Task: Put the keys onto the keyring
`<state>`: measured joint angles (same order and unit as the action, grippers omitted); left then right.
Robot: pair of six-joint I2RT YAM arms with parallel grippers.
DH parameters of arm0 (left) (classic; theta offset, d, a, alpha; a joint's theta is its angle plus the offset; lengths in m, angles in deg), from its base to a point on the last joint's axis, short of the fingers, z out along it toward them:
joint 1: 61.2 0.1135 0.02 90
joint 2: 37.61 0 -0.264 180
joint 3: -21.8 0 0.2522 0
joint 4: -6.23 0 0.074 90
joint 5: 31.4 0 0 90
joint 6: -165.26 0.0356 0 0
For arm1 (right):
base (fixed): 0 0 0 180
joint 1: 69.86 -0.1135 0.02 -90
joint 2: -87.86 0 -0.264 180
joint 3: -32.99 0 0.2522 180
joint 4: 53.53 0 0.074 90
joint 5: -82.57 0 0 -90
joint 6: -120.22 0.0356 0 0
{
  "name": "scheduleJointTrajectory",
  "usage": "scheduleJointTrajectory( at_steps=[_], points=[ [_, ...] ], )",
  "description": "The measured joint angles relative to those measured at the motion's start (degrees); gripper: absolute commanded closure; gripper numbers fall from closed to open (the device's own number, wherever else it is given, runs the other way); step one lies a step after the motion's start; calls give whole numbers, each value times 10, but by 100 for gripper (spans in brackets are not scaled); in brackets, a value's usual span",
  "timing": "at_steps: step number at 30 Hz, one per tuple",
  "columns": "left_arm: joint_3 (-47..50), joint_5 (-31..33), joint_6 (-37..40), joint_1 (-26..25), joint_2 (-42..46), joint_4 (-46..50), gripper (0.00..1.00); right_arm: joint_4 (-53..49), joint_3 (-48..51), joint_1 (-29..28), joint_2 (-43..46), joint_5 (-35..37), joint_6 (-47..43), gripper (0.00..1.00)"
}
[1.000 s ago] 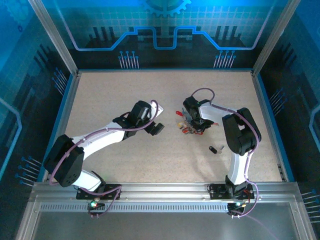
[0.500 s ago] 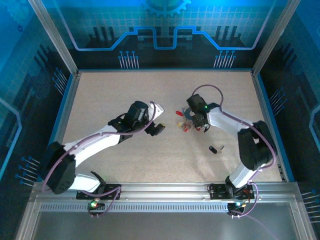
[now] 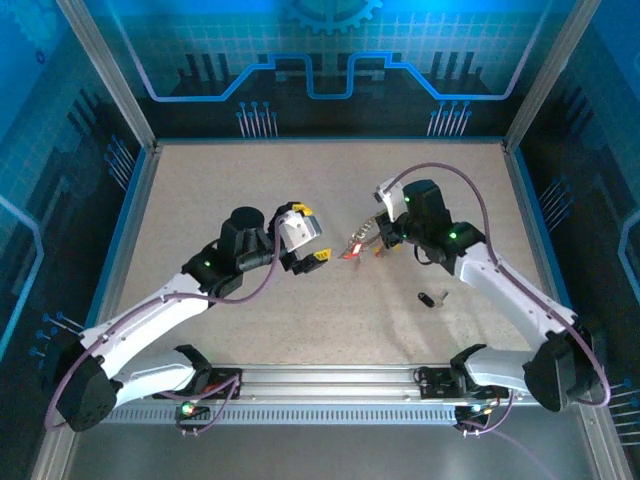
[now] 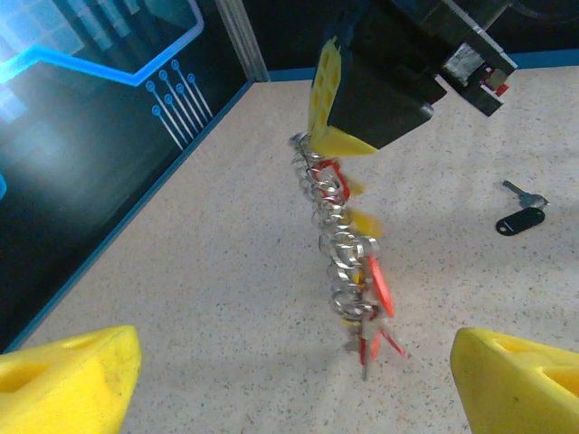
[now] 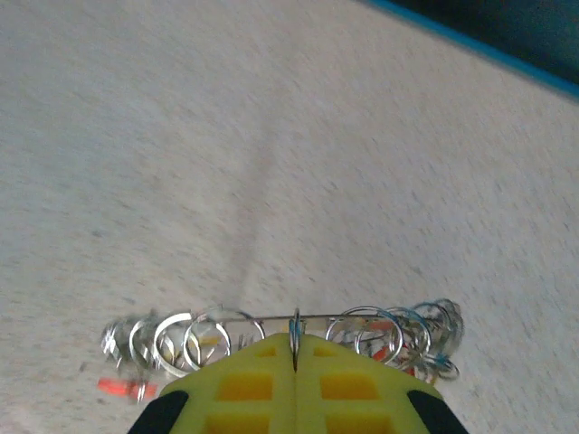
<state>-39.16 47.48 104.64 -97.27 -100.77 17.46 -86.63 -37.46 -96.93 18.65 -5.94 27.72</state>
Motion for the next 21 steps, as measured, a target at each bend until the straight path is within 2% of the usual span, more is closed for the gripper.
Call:
scheduleJointTrajectory(
  at_steps=[5, 9, 13, 17, 21],
  points=[
    [-30, -17, 27, 0, 24, 47, 25, 57, 52, 0, 63, -98, -24, 100],
    [-57, -37, 64, 0, 36, 101, 45, 125, 111, -3, 106, -183, -31, 100],
    [-68, -71, 93, 0, 42, 138, 48, 197, 163, -4, 143, -259, -31, 100],
    [-66, -101, 95, 0, 49, 142, 59, 245, 169, -12, 150, -322, -34, 100],
    [-60, -129, 89, -1, 57, 135, 64, 282, 172, -28, 150, -369, -46, 100]
  ],
)
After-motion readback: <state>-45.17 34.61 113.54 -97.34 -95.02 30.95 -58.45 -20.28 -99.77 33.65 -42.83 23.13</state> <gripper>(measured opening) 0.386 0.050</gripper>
